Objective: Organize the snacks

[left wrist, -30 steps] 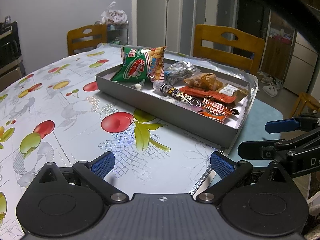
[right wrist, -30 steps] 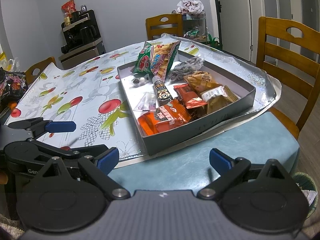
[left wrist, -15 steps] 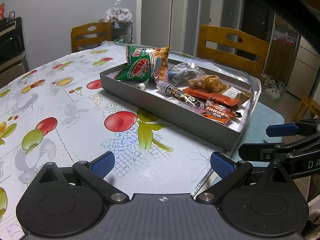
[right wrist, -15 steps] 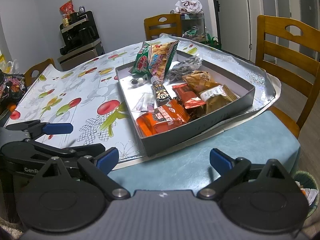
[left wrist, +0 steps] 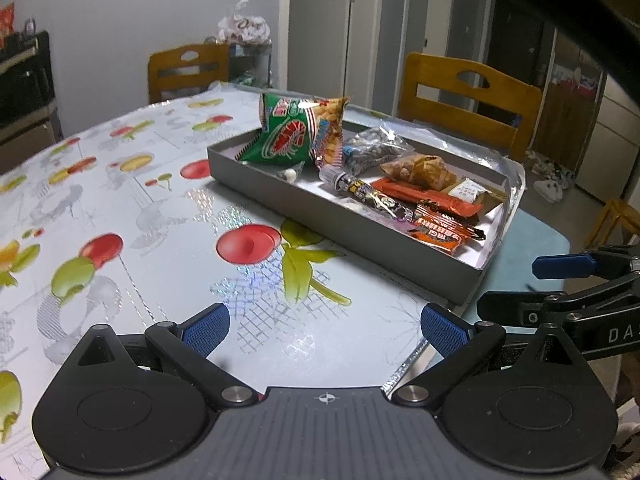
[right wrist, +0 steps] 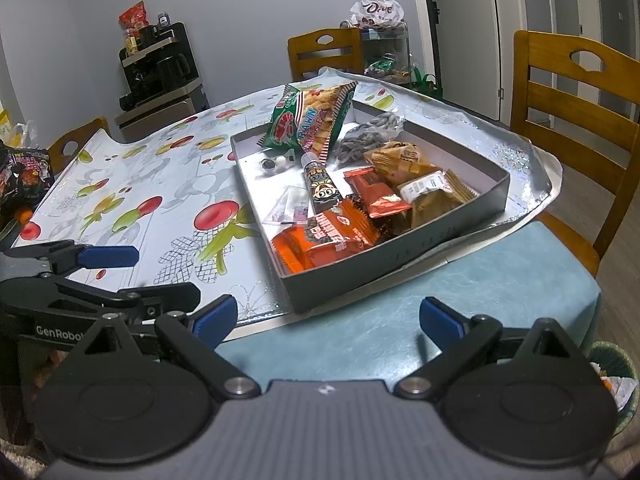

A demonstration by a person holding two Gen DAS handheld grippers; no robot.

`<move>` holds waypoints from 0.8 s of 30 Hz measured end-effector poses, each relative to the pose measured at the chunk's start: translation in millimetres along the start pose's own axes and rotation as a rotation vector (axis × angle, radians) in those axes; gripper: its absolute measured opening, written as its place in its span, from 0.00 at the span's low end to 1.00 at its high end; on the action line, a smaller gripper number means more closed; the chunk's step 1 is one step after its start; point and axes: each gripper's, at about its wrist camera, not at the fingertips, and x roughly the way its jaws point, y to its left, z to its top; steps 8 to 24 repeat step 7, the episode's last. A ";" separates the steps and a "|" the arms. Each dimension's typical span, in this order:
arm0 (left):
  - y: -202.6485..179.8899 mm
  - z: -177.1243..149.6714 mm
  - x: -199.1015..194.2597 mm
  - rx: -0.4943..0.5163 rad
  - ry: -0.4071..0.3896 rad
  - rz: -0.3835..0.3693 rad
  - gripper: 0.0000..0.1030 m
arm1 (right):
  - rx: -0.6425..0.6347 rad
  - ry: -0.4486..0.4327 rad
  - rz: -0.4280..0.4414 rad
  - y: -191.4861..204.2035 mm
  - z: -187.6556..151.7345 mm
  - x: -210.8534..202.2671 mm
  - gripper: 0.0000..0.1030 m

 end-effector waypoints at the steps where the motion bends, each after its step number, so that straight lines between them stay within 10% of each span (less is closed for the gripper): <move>1: -2.5 0.6 0.7 0.016 0.003 0.011 1.00 | 0.001 -0.001 -0.001 0.1 0.0 0.0 0.96; 24: -9.9 -1.0 3.9 0.064 0.019 0.028 1.00 | 0.002 -0.005 -0.001 0.3 -0.1 -1.0 0.96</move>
